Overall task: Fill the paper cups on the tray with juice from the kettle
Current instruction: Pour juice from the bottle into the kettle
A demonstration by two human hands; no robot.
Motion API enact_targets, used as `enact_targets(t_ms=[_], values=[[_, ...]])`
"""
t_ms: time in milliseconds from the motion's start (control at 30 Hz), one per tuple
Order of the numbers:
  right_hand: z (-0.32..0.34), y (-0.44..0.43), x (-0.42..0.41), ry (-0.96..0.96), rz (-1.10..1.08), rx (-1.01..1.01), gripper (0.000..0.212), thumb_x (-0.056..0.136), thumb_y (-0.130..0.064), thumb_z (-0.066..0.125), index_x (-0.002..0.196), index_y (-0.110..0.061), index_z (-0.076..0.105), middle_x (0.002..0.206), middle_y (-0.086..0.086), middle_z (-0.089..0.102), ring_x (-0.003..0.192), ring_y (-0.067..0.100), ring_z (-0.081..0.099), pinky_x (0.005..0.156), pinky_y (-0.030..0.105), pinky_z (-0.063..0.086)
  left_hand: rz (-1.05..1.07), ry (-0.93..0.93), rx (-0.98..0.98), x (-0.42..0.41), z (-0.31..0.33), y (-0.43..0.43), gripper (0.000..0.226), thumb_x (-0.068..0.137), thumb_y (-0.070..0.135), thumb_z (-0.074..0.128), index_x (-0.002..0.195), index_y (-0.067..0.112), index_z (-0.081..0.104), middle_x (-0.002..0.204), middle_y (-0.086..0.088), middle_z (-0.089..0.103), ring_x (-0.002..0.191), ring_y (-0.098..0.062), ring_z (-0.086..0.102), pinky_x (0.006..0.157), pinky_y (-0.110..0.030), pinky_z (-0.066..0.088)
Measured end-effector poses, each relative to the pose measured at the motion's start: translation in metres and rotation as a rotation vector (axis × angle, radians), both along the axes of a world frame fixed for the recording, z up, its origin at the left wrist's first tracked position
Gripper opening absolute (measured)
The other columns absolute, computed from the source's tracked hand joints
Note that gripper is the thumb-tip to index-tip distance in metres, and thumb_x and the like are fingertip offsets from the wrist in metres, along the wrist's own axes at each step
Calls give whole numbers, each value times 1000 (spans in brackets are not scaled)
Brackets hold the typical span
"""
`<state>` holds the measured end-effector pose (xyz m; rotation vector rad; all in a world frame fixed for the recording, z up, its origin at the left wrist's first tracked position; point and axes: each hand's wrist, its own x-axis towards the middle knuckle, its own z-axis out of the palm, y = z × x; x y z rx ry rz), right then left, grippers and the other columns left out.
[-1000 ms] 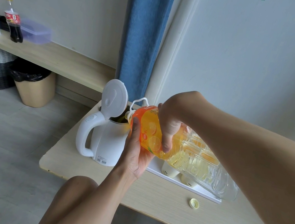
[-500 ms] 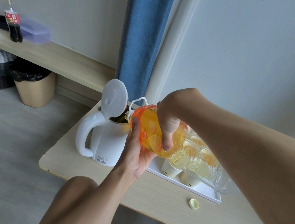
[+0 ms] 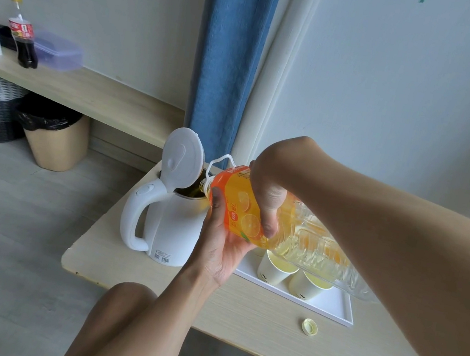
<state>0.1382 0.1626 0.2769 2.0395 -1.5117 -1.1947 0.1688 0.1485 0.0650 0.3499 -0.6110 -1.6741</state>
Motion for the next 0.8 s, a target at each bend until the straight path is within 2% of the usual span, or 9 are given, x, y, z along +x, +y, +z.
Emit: enact_targets(t_ms=[200,400,467,567,633,733,800], values=[[-1,-2,2,27,9,-1,93,67,-65,77,145,-28,41,132,-6,54,105,22,53,48,26,32,-7,22,11,-1,-1,-1,78,96,66,36,158,18,40,152,-21,49,129,-33,58,95,-52,53],[-1,-5,3,60,41,-12,91,67,-64,77,144,-28,43,131,-7,54,98,21,51,48,26,32,-16,23,24,-1,1,0,80,94,67,42,158,19,39,155,-19,47,134,-34,55,99,-55,51],[-2,-7,3,65,28,-10,92,66,-64,78,144,-28,43,130,-6,55,104,22,54,48,26,34,-18,29,22,-1,2,1,83,92,68,46,159,18,38,152,-20,48,132,-34,56,99,-56,51],[-3,-12,3,72,8,3,94,65,-63,79,144,-29,42,131,-6,54,113,24,56,51,27,36,-27,44,33,-1,4,2,80,95,66,40,157,17,41,150,-21,51,126,-33,62,95,-54,54],[-5,-15,4,72,-23,21,95,63,-63,81,143,-29,42,127,-6,53,111,25,55,60,29,43,-26,37,38,-1,5,2,80,95,66,38,157,15,41,145,-20,56,124,-33,64,94,-54,55],[-6,-19,5,24,-83,47,96,61,-59,84,142,-30,42,117,-6,50,104,26,51,81,36,48,-9,43,25,-2,4,2,90,90,68,51,159,12,36,129,-16,60,114,-29,67,96,-54,53],[-5,-18,6,0,-114,48,96,60,-57,85,142,-31,42,114,-6,48,101,27,48,85,38,48,-21,68,29,-2,4,1,89,90,67,50,159,12,36,134,-17,59,118,-30,66,97,-54,53]])
